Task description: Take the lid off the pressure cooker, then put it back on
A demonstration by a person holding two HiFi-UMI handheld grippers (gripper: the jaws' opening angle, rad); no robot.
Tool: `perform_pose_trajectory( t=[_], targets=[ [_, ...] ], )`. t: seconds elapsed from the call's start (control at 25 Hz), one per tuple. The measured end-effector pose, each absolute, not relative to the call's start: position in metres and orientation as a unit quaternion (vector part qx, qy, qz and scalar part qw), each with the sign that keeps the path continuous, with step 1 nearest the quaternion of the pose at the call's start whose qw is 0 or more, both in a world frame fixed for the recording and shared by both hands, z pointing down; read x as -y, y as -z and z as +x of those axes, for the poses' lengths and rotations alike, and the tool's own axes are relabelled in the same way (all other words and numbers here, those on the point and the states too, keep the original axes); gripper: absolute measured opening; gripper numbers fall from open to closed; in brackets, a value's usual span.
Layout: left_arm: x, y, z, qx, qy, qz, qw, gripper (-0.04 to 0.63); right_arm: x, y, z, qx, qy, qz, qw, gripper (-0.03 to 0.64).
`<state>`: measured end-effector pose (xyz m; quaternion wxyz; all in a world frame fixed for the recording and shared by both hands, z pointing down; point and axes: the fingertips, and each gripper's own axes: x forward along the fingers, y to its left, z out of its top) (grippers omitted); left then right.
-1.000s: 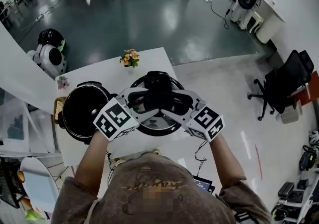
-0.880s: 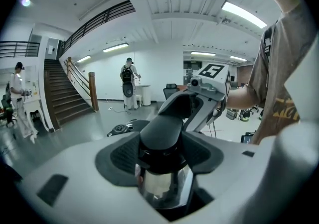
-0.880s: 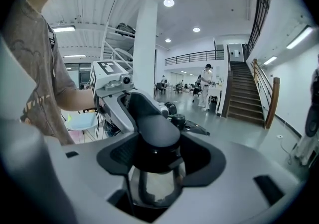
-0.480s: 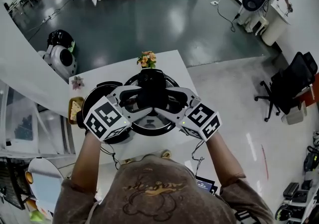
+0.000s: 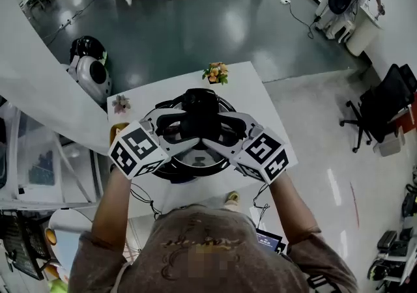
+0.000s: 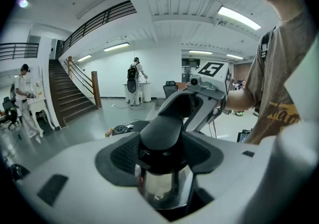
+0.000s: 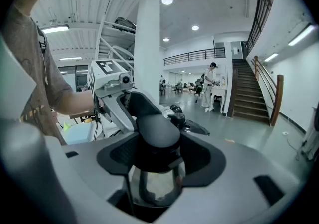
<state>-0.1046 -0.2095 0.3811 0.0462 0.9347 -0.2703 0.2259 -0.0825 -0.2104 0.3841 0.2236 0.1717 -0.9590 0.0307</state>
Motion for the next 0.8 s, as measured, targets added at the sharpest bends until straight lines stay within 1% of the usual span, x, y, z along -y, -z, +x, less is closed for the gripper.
perform_pose_trajectory(
  t=[0.08, 0.32, 0.8],
  targets=[
    [0.208, -0.380, -0.111, 0.263, -0.225, 0.937, 0.048, 0.265, 0.209, -0.383, -0.089, 0.957, -0.032, 0.179, 0.224, 0.261],
    [0.189, -0.393, -0.163, 0.231, -0.218, 0.947, 0.042, 0.265, 0.188, -0.395, -0.142, 0.950, -0.040, 0.210, 0.228, 0.261],
    [0.189, -0.398, -0.178, 0.181, -0.204, 0.961, 0.032, 0.267, 0.186, -0.400, -0.156, 0.937, -0.054, 0.263, 0.226, 0.261]
  ],
)
